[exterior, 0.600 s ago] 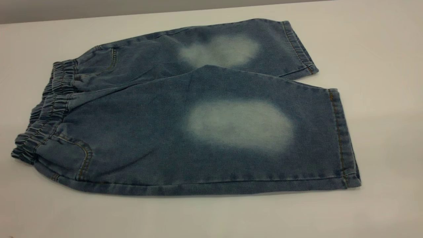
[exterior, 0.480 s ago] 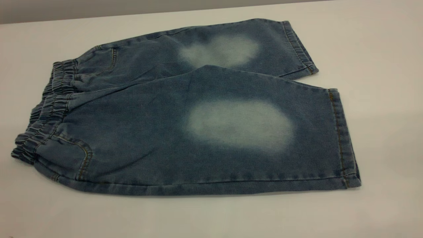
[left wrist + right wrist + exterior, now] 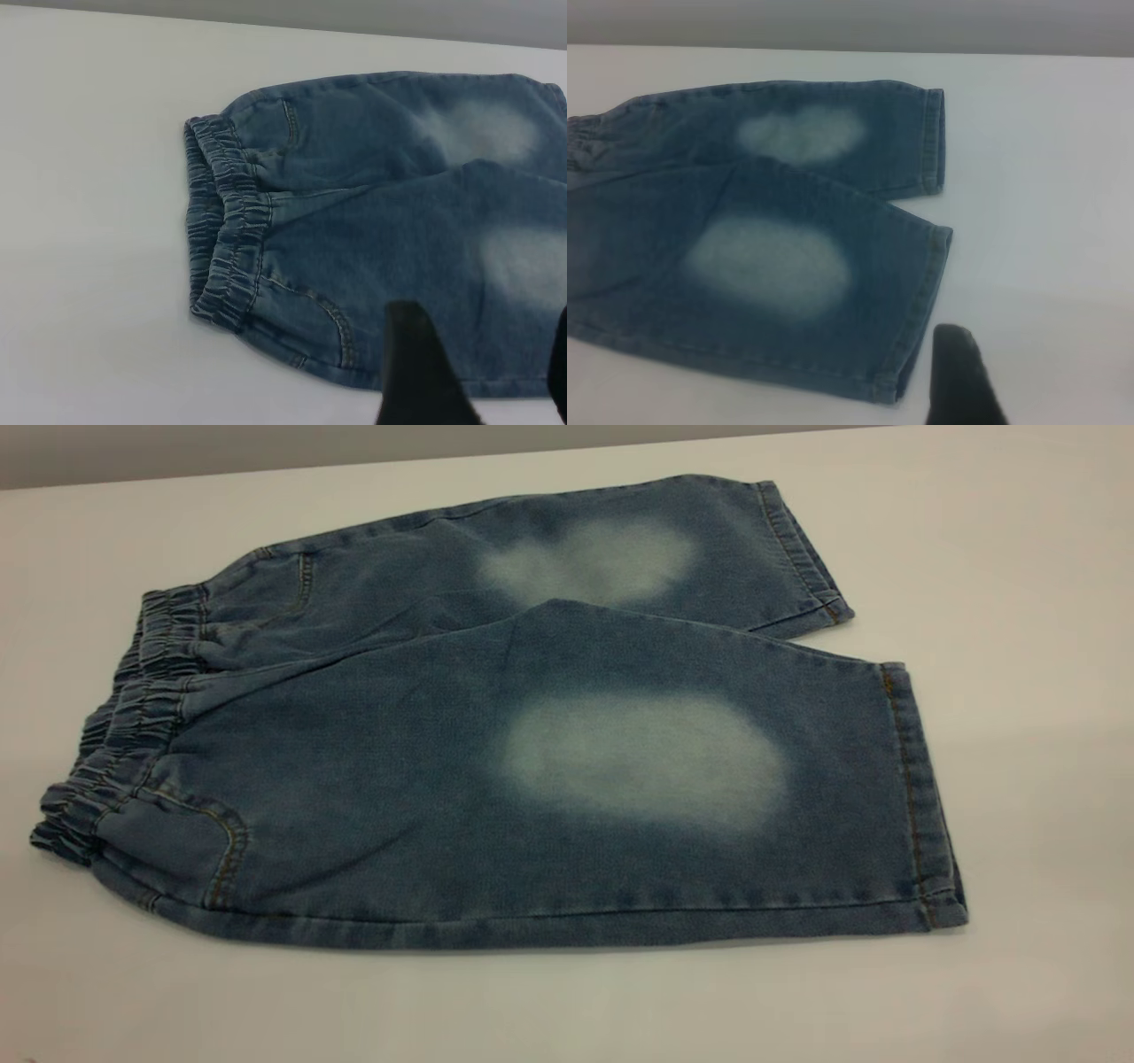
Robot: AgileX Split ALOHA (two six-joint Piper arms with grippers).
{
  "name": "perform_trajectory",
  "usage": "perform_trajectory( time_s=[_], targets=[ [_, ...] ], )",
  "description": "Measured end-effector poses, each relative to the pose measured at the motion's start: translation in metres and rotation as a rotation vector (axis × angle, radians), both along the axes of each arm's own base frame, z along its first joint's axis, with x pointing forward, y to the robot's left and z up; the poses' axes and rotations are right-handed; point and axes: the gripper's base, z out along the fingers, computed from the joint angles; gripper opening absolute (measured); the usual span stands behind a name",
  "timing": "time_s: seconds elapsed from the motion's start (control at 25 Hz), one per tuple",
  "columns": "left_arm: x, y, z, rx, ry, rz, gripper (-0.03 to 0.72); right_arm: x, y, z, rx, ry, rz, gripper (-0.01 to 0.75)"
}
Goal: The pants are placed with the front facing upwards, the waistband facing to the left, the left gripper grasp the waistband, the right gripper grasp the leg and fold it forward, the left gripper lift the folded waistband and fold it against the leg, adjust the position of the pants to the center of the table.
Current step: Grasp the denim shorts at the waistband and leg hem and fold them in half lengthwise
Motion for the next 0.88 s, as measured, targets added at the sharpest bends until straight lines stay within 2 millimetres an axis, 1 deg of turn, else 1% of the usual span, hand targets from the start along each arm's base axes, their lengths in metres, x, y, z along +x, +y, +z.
perform_trajectory(
  time_s=[0.32, 0.88],
  targets=[
    [0.0012, 0.0003, 0.0023, -0.003, -0.028, 0.005, 0.341, 0.0, 0.0, 0.0, 0.0, 0.0, 0.0, 0.351],
    [0.0011, -0.0002, 0.0022, -0.009, -0.026, 0.003, 0.341, -0.0001, 0.0009, 0.0003, 0.01, -0.001, 0.006, 0.351]
  ],
)
